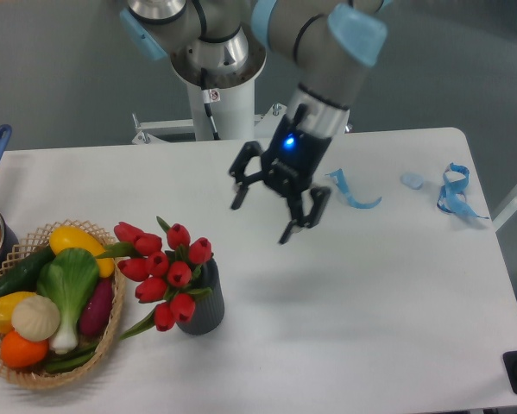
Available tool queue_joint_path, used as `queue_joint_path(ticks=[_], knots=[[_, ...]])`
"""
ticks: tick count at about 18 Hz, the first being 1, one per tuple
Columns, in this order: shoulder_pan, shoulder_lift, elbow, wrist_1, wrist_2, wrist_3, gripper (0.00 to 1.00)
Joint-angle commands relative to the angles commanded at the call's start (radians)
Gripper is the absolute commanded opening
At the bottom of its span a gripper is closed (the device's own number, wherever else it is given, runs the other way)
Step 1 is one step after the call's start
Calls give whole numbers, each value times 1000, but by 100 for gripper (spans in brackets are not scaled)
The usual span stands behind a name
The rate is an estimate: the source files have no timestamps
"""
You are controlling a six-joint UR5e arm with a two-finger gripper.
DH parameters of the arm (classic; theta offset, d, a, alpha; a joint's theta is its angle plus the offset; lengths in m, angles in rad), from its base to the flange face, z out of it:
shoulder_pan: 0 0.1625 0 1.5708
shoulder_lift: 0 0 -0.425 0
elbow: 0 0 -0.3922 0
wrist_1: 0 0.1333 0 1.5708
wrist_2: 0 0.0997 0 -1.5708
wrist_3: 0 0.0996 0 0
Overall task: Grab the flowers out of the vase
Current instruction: 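Move the open gripper toward the red tulips in the black vase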
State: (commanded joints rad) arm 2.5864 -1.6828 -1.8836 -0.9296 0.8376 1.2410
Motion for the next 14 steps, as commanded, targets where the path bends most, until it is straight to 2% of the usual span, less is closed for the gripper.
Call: queue_joint_path(ticks=[3, 9, 11, 14], knots=[[-20, 3, -6, 2, -6, -3, 100], [-74, -63, 0, 115, -6, -9, 100], [-92, -86, 11, 132, -6, -9, 100], [-109, -90, 17, 138, -6, -9, 100]])
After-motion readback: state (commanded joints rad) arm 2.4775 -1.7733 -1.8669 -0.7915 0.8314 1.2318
